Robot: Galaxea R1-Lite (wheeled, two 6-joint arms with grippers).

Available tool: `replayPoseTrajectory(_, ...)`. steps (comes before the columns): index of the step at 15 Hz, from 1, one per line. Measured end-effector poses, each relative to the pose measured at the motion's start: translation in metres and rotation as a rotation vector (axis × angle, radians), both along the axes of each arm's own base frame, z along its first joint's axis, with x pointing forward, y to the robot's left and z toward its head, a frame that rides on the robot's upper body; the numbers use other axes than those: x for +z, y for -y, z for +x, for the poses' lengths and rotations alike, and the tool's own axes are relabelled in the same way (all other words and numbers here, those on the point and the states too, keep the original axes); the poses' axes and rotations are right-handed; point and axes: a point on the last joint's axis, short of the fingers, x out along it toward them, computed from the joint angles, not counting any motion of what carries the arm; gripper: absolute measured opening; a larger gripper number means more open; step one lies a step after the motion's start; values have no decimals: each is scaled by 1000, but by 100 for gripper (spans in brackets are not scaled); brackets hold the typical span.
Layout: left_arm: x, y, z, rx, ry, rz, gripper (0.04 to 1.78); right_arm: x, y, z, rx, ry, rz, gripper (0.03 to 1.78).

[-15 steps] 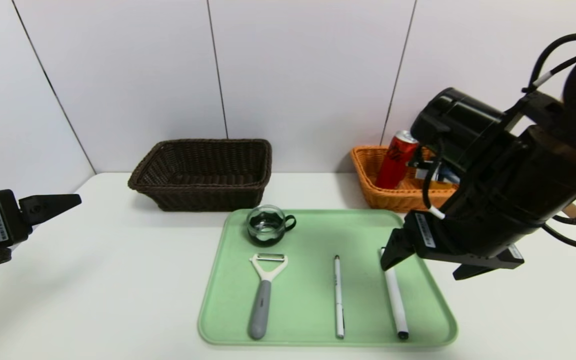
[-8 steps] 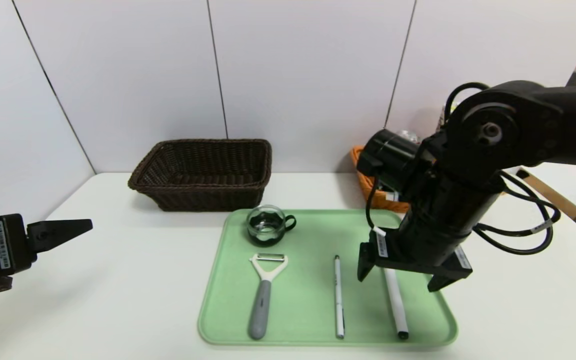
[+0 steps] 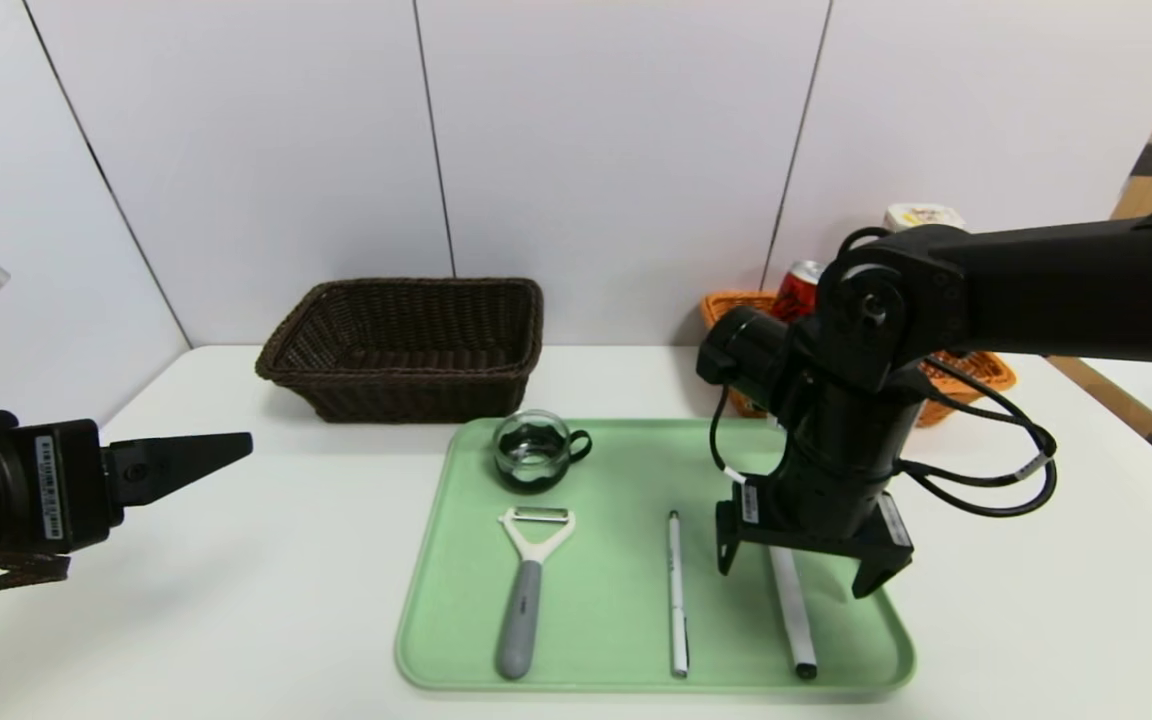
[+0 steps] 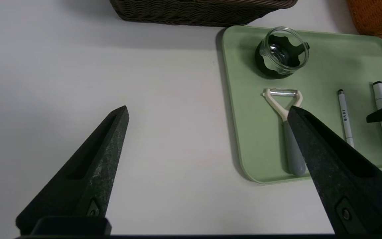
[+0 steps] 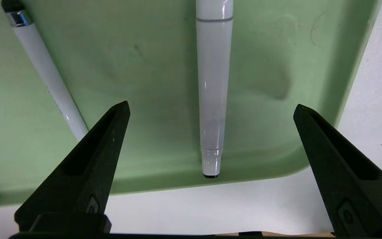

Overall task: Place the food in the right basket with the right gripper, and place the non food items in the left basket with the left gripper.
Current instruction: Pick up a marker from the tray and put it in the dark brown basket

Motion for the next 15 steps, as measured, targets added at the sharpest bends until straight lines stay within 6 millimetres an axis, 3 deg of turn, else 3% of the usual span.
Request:
replayPoseTrajectory(12, -4, 3, 5, -8, -28, 10, 169, -18, 1, 11, -13, -4, 9, 170)
replayPoseTrajectory(15, -5, 3, 5, -9, -29, 10, 169, -20, 3, 10, -14, -6, 6, 126)
